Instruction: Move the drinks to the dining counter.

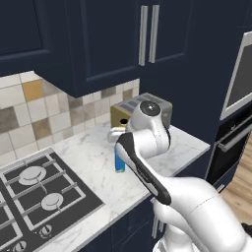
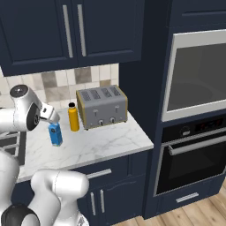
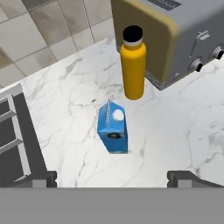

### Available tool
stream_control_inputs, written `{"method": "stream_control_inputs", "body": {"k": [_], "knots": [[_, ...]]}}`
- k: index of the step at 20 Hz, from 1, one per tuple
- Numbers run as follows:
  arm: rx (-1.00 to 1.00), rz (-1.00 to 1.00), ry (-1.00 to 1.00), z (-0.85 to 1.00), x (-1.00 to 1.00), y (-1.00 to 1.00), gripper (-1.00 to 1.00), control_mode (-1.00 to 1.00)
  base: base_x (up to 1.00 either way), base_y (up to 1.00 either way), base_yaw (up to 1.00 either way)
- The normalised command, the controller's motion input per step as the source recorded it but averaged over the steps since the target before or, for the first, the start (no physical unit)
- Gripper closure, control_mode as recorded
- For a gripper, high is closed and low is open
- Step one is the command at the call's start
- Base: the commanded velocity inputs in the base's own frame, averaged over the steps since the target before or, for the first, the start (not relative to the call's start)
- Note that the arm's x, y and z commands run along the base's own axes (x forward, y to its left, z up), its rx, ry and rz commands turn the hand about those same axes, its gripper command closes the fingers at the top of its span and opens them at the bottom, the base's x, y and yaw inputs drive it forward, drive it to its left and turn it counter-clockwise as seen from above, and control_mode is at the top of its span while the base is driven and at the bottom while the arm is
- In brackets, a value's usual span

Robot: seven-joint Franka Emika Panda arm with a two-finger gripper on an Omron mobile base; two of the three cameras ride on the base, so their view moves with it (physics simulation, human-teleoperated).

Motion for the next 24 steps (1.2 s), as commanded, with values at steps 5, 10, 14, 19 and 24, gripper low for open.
{"method": "stream_control_inputs", "body": {"k": [5,10,14,19,24], "knots": [[0.00,-0.02,0.01,-0.06,0.52,0.00,-1.00,-1.00,0.00,0.00,0.00],[0.00,0.00,0.06,-0.19,0.35,0.15,-1.00,-1.00,0.00,0.00,0.00],[0.00,0.00,0.07,-0.27,0.10,0.23,-1.00,-1.00,0.00,0.00,0.00],[0.00,0.00,0.04,-0.22,0.09,0.16,-1.00,-1.00,0.00,0.00,0.00],[0.00,0.00,0.00,-0.19,0.15,0.00,-1.00,-1.00,0.00,0.00,0.00]]}}
